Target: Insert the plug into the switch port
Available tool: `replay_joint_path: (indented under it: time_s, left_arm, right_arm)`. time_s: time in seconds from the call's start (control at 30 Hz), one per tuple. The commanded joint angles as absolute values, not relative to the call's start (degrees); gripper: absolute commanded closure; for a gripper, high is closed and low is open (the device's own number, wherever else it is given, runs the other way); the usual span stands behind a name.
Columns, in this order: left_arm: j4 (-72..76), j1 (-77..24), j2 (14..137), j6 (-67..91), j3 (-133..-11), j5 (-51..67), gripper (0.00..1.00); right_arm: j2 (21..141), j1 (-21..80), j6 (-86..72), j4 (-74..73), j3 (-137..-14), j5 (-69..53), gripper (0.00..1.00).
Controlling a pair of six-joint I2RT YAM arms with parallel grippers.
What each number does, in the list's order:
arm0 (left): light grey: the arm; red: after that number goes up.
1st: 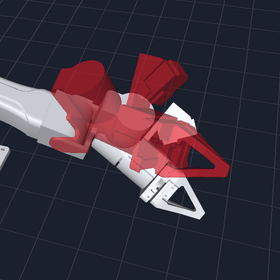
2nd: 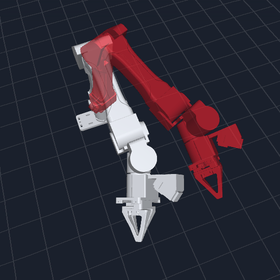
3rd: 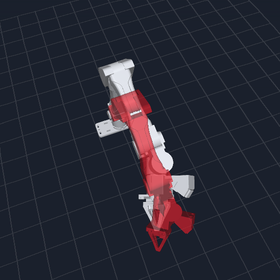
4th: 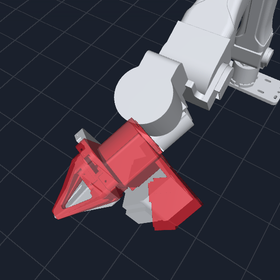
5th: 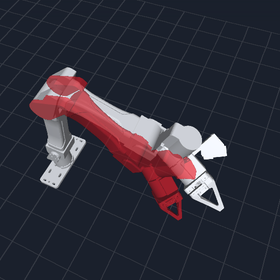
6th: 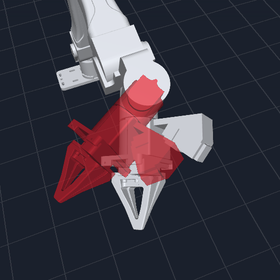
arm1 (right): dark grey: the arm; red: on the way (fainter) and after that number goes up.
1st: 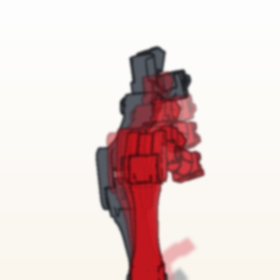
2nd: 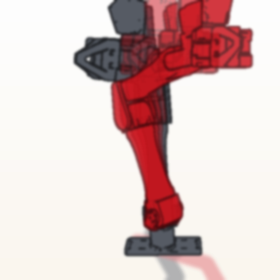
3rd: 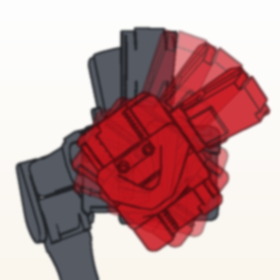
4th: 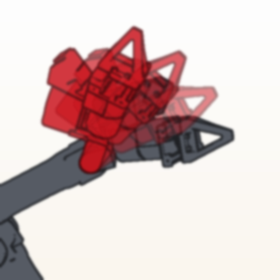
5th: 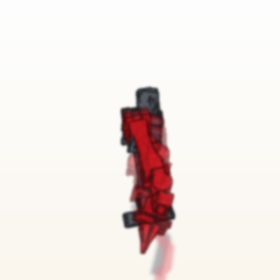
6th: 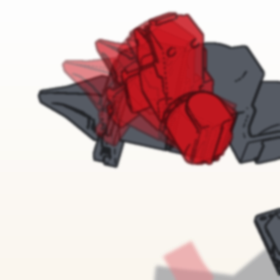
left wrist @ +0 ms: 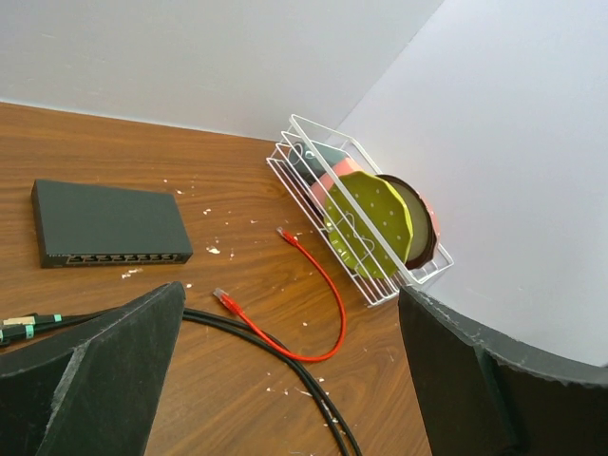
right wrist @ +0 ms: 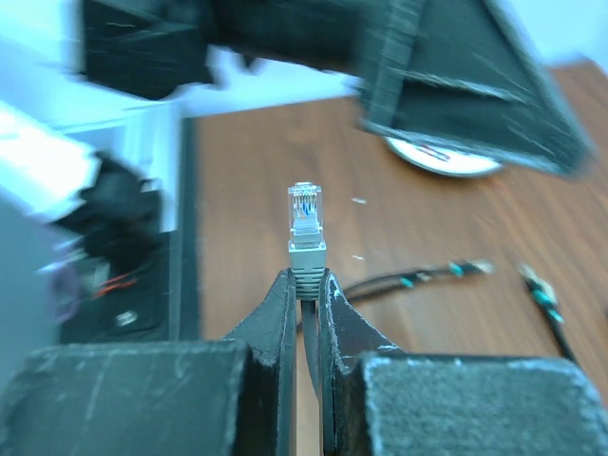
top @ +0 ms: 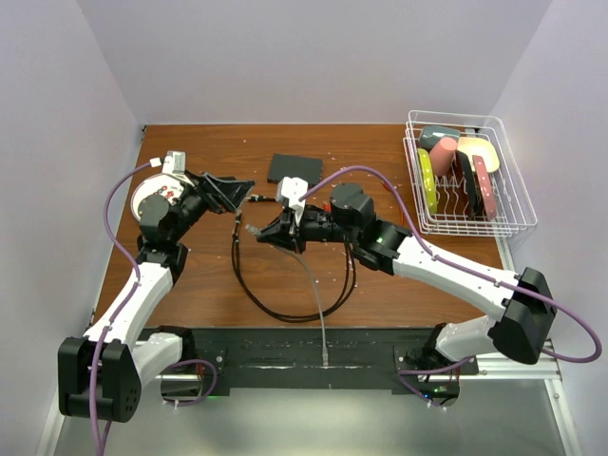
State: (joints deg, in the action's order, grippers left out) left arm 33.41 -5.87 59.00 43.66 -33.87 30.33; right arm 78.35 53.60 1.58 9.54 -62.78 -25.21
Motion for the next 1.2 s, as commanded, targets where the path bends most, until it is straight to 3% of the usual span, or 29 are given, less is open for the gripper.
replay_joint_path:
  time_s: [0.0, 0.4, 0.77, 1.17]
  left_arm:
    - [34.80, -5.10, 58.18, 42.19, -33.31, 30.50, 0.00]
    - [34.80, -4.83, 57.74, 42.36, -33.22, 31.20, 0.00]
    - [34.45, -4.66, 57.48, 41.92, -33.05, 31.11, 0.00]
    - [34.37, -4.57, 57.13, 41.75, -33.13, 31.29, 0.00]
  right_arm:
    - [76.38, 53.53, 3.52, 5.10, -66.18, -37.26, 1.00]
    - [74.27, 53.35, 1.06, 8.08, -65.83, -46.48, 1.00]
    - [75.24, 52.65, -4.83, 11.95, -68.20, -67.05, 1.00]
    - [73.57, 52.65, -9.32, 16.62, -67.94, -71.38, 1.00]
